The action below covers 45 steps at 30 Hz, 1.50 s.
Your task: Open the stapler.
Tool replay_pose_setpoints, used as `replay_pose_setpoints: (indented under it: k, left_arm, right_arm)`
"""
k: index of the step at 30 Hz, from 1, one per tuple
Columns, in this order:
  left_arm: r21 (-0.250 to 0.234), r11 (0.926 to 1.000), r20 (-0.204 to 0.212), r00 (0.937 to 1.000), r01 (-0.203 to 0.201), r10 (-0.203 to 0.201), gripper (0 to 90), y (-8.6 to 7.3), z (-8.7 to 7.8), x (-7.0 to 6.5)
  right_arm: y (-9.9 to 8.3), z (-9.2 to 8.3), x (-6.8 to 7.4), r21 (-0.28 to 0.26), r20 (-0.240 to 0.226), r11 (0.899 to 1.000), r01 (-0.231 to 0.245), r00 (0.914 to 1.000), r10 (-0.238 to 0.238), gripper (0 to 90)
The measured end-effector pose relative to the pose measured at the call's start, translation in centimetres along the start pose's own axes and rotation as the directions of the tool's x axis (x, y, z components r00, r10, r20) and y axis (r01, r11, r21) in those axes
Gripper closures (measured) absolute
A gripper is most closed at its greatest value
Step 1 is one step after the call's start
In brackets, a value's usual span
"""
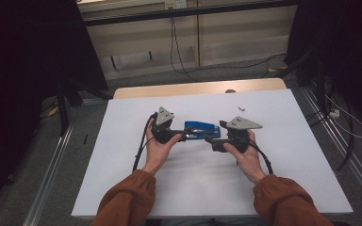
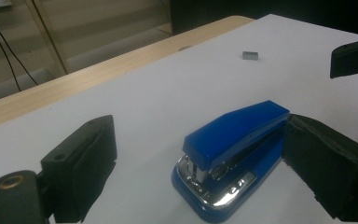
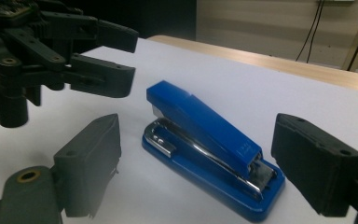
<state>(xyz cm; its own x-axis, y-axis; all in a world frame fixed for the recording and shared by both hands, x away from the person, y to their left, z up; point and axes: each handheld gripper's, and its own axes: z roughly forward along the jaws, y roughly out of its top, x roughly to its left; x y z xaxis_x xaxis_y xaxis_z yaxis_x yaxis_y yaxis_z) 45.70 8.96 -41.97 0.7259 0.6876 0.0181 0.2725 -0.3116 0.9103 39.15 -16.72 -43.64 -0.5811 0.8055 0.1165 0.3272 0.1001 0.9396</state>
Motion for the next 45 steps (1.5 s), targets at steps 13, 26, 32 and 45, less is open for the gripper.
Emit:
replay_pose_setpoints:
  k: [13, 26, 32, 45]
  left_arm:
    - [0.016, 0.9988, 0.01, 0.9989, 0.046, -0.046, 7.6, -0.2, -0.6, 1.7]
    - [0.03, 0.9966, 0.012, 0.997, 0.076, -0.076, 10.6, -0.4, -0.6, 2.4]
    - [0.055, 0.9951, -0.009, 0.9967, 0.082, -0.081, 7.5, -0.7, -0.5, 2.8]
    - [0.049, 0.9948, -0.008, 0.996, 0.089, -0.089, 7.4, -1.1, -0.1, 3.5]
  right_arm:
    - [0.7, 3.0, 0.7, -0.011, 0.003, 0.999, 0.046, 0.9989, -0.046, 15.4]
    - [0.8, 4.2, 1.0, 0.001, -0.029, 0.999, 0.038, 0.9989, -0.038, 31.9]
    - [0.5, 4.6, 0.9, 0.038, -0.027, 0.997, 0.07, 0.9972, -0.069, 55.0]
    - [0.4, 5.5, 0.6, 0.062, -0.061, 0.996, 0.071, 0.9959, -0.067, 90.0]
